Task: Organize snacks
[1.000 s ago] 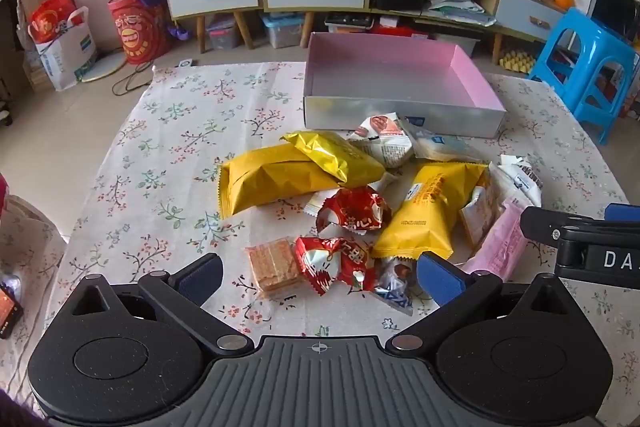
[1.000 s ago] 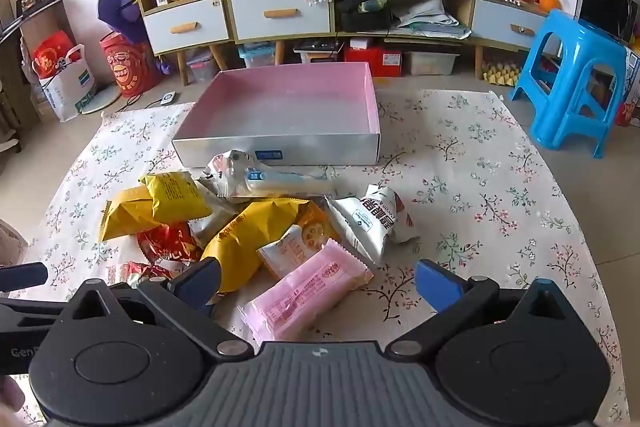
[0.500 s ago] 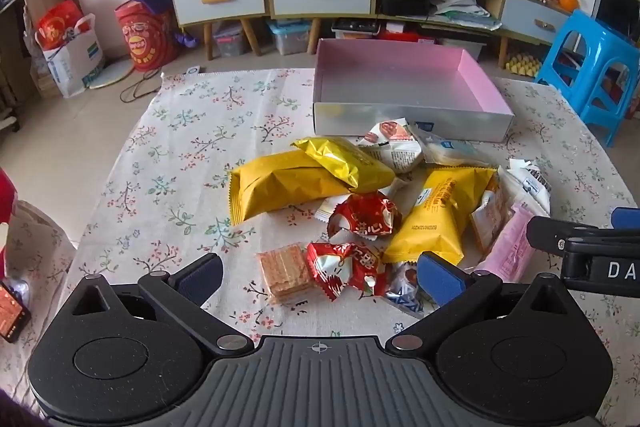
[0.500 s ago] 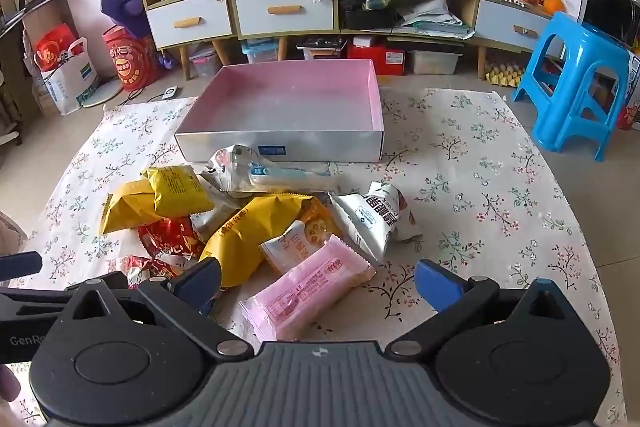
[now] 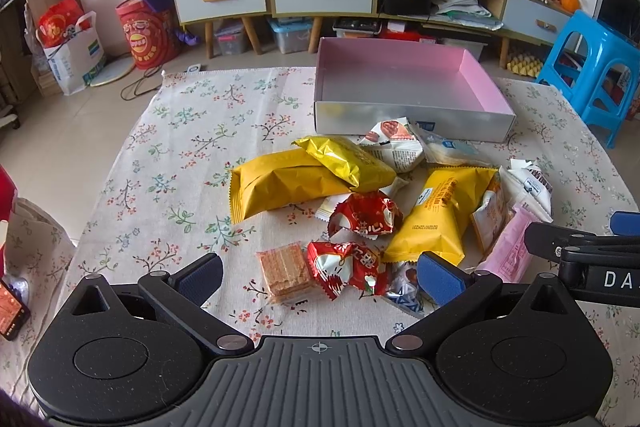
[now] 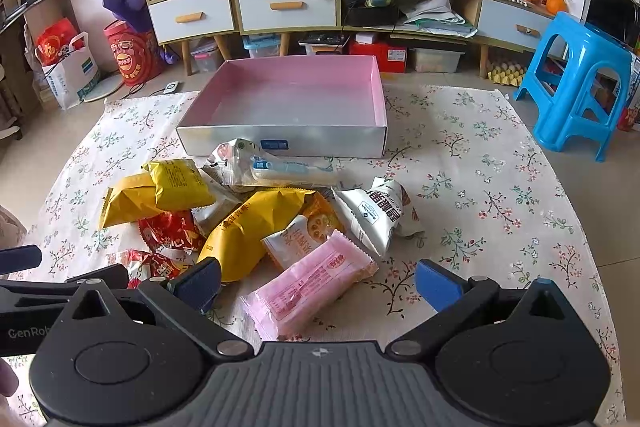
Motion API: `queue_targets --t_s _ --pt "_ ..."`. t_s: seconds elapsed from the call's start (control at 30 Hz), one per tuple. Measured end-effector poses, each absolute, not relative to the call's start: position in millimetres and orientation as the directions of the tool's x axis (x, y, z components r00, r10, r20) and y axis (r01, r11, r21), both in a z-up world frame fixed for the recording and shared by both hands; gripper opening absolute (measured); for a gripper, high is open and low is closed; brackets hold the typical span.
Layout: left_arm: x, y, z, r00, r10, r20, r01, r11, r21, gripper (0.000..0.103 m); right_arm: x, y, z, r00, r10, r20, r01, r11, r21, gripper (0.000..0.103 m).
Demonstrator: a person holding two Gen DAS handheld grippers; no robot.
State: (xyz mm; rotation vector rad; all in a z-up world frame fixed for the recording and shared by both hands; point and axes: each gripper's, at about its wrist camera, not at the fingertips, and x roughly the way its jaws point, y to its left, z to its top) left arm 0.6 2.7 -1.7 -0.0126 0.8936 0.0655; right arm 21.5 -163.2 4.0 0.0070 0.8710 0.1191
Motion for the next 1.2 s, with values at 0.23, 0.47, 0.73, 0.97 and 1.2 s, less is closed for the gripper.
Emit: queue_targets --t_s 0.23,0.47,0.73,0.97,1.2 --pt "0.5 2.7 -2.2 0.624 0.052 -0.78 -0.063 0.998 0.016 0.103 21.5 -163.3 4.1 0.638 0.107 -0.762 -0.101 0.993 0.054 0.093" --pt "0.6 2.6 -2.0 0.624 0.052 -0.78 -0.063 0.998 0.016 0.103 21.9 -163.6 4.0 0.637 0.107 -0.763 -0.101 0.993 0.056 0.093" --pt "0.5 2.7 -2.2 0.624 0.052 -0.78 -0.063 0.998 0.017 0.103 21.8 -163.4 3.8 0.638 0.107 -0.763 -0.101 0.993 0.056 0.093" --pt "0.6 2.7 -2.3 0.624 0.052 -0.78 -0.063 0.998 0.016 0.103 21.8 -163.3 3.9 0.637 0.108 -0.763 -0.101 0.993 0.056 0.093" --pt "1.1 3.4 -2.9 0.624 0.052 -0.779 -0.064 0.998 0.015 0.103 22.1 -163.0 1.8 0.635 0.102 -0.766 -0.098 0.994 0.051 0.093"
